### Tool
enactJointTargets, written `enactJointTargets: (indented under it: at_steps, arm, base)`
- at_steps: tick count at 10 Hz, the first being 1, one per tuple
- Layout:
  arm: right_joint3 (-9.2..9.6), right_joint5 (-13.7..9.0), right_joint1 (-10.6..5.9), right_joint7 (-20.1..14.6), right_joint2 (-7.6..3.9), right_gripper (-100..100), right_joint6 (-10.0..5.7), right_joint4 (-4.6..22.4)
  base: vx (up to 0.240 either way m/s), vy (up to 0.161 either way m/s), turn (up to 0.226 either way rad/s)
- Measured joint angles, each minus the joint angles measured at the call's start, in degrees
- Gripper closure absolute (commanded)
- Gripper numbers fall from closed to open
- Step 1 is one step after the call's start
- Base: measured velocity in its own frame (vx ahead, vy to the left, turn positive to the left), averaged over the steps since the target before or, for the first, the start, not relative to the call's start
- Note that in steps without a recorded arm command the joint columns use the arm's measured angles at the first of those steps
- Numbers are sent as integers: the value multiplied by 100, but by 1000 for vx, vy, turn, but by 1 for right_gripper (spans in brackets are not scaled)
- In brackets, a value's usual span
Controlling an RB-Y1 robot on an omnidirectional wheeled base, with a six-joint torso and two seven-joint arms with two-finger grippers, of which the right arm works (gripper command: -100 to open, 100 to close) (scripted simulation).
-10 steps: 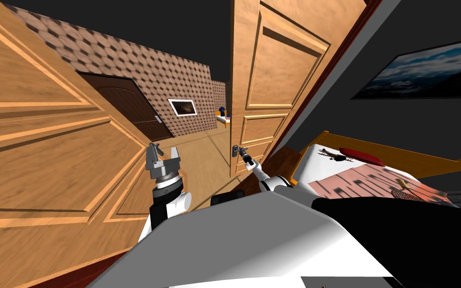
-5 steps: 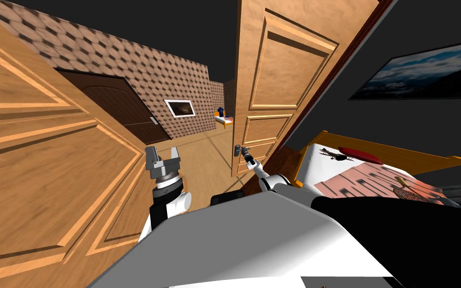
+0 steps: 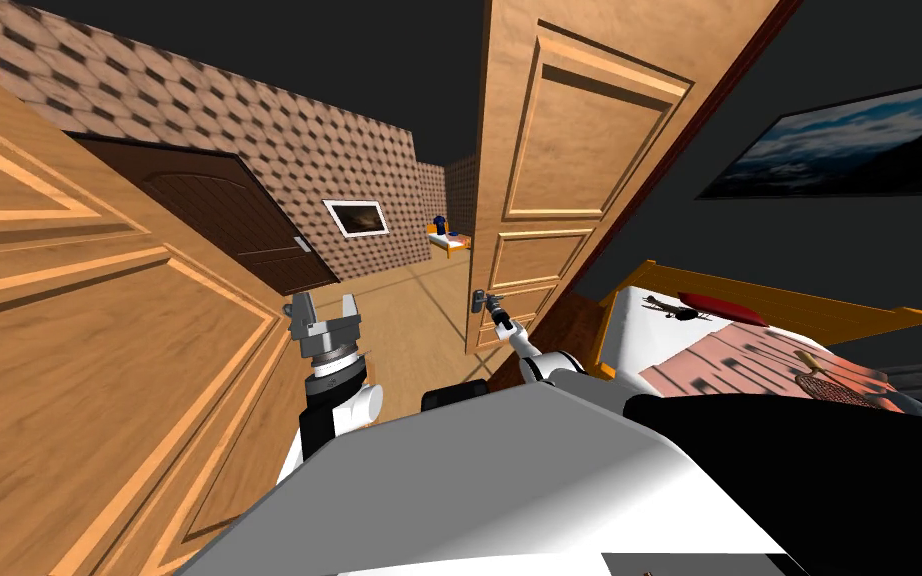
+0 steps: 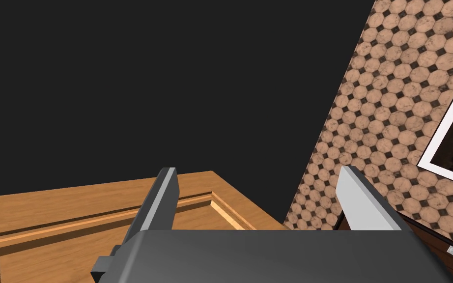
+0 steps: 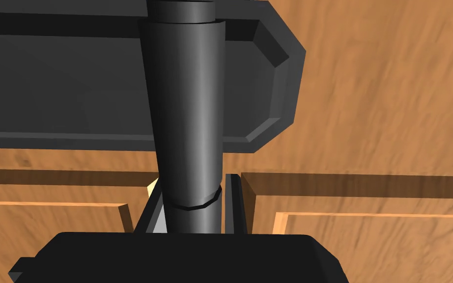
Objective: Push the door open
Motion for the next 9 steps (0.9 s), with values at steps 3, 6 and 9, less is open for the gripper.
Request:
enactJointTargets:
  at_steps: [3, 6, 9]
  arm:
    - [-203, -113, -65, 141, -75, 100, -28, 144]
    - [-294, -170, -15, 196, -115, 100, 59, 7]
    - [-382, -206, 35, 241, -126, 100, 86, 48]
  base:
    - [158, 115, -49]
    - [109, 57, -36]
    - [178, 61, -41]
